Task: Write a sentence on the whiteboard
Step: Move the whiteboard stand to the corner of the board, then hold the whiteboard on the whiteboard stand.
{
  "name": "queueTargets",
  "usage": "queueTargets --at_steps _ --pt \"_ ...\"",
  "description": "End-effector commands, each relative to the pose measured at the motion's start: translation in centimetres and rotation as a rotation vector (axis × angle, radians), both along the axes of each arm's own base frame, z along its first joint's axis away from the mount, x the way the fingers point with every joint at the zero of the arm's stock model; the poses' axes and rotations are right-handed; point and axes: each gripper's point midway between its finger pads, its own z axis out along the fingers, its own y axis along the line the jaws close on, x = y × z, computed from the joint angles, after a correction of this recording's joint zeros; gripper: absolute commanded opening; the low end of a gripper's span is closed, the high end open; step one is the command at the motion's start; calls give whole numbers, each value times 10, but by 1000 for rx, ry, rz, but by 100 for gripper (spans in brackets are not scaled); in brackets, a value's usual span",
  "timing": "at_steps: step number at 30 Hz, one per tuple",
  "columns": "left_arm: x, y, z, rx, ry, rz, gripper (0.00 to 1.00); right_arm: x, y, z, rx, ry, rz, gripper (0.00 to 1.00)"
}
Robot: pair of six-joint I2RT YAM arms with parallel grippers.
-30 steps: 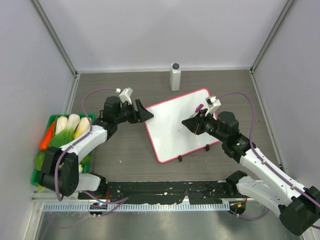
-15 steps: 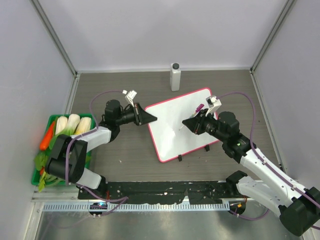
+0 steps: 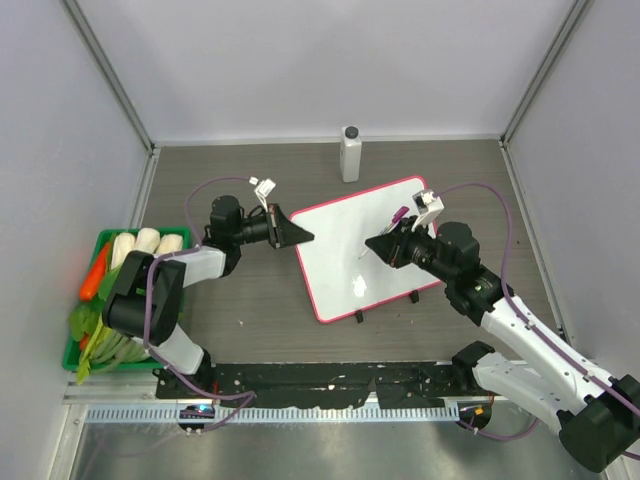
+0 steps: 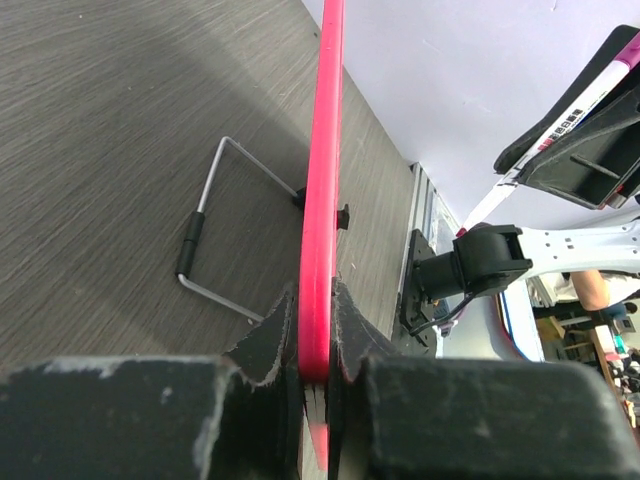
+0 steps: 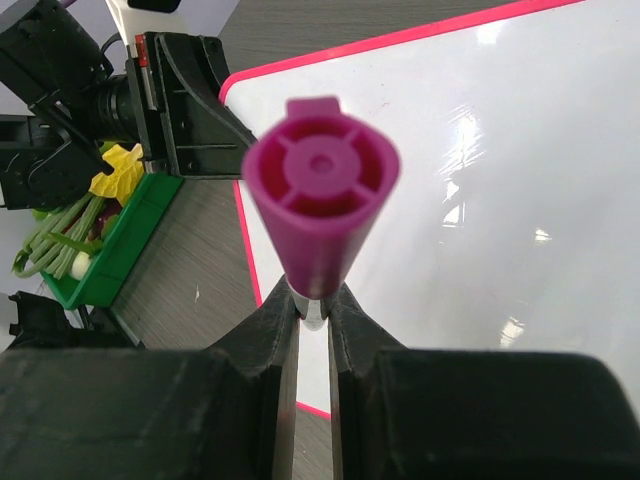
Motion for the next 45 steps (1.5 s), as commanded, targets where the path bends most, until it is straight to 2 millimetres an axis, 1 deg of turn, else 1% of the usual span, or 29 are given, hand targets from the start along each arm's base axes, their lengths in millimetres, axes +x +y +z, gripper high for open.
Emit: queueTargets --at_steps 1,10,13,19,23,26,28,29,31,33,34,35,37,41,42,45 --pt "-29 -3 -31 48 -29 -173 0 5 -2 36 29 -97 -16 1" --pt "-48 -3 -33 30 11 -297 0 6 -1 39 29 -100 -13 1" --pt "-54 -3 -31 16 21 -339 0 6 -1 40 31 -100 -11 1" --pt "-69 -11 -29 -13 40 -436 0 6 -1 40 35 -96 -12 1" --pt "-71 -13 -30 -8 52 -432 0 6 0 40 33 -96 -9 1" --pt "-68 -12 -31 18 40 -382 0 6 0 38 30 -92 -12 1" --pt "-63 -11 -28 45 18 -323 0 6 0 39 35 -91 -13 1" --pt "-63 -11 -27 56 10 -306 10 6 0 38 35 -88 -13 1" --pt "-61 -9 -21 74 -20 -255 38 6 0 39 37 -91 -11 1" --pt "-59 -6 -13 90 -58 -198 58 5 0 39 40 -90 -9 1" --pt "-58 -5 -11 97 -68 -176 64 5 0 39 41 -89 -11 1" --pt "-56 -3 -7 104 -84 -147 69 5 0 40 44 -93 -8 1" --pt "-55 0 0 114 -100 -110 75 4 2 41 46 -92 -2 1" --pt "-50 10 13 154 -130 0 82 4 2 40 48 -91 2 1" --pt "-49 14 18 166 -148 41 85 4 2 41 50 -91 2 1" --pt "-47 28 24 211 -173 149 89 4 2 38 50 -84 3 1"
